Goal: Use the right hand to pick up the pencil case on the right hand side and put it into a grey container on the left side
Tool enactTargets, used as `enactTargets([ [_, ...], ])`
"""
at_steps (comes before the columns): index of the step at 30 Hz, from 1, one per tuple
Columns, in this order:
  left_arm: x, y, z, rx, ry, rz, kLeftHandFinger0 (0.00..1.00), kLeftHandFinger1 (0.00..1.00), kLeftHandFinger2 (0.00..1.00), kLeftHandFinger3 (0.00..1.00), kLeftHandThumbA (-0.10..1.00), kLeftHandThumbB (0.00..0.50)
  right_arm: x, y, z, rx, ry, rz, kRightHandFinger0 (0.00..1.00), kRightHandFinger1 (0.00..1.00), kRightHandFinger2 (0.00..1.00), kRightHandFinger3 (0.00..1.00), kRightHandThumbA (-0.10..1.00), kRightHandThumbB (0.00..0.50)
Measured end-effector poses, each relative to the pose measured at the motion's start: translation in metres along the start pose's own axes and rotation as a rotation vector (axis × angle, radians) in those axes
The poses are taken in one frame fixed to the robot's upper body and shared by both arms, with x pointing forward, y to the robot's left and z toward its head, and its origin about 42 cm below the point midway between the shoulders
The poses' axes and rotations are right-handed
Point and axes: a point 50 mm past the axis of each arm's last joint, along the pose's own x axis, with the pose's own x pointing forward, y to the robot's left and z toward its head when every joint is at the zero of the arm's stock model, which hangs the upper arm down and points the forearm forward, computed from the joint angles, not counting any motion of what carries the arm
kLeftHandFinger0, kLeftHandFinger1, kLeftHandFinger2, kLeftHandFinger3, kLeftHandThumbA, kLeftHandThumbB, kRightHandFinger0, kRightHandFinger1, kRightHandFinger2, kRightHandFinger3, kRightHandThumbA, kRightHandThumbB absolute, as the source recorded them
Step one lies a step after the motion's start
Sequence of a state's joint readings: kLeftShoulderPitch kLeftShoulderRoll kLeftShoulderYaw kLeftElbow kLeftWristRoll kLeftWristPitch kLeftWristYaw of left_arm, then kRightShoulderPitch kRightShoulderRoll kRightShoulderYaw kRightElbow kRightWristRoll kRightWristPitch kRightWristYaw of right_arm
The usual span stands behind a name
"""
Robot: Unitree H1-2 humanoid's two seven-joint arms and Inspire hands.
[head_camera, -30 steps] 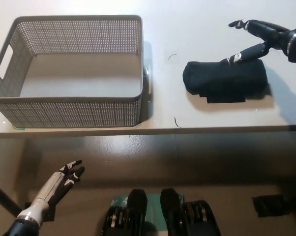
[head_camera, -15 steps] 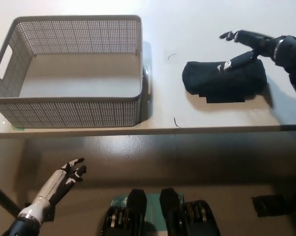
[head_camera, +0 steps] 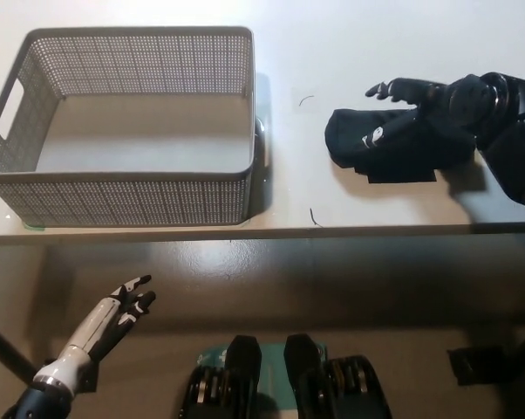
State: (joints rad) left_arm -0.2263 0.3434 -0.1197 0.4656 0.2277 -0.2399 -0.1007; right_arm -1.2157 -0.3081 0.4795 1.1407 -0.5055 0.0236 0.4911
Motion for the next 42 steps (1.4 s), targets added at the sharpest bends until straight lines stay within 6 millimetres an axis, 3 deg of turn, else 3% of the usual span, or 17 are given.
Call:
enactTargets([
  [6,0.001,0.0,0.002,0.001,-0.016,-0.006,1.0,0.71,0.77,0.93,1.0,0.5,0.008,0.014,-0.002,-0.013,0.008,0.008,1.0,1.0,1.0,1.0,0.92,0.5],
  [24,0.009,0.007,0.011,-0.006,-0.073,0.008,1.0,0.69,0.78,0.97,1.0,0.5,0.016,0.022,0.001,-0.036,0.037,-0.012,1.0,1.0,1.0,1.0,0.7,0.5],
  [42,0.023,0.014,0.018,-0.002,-0.109,0.016,1.0,0.67,0.76,0.98,1.0,0.5,0.019,0.029,-0.007,-0.037,0.087,-0.045,1.0,1.0,1.0,1.0,0.69,0.5],
])
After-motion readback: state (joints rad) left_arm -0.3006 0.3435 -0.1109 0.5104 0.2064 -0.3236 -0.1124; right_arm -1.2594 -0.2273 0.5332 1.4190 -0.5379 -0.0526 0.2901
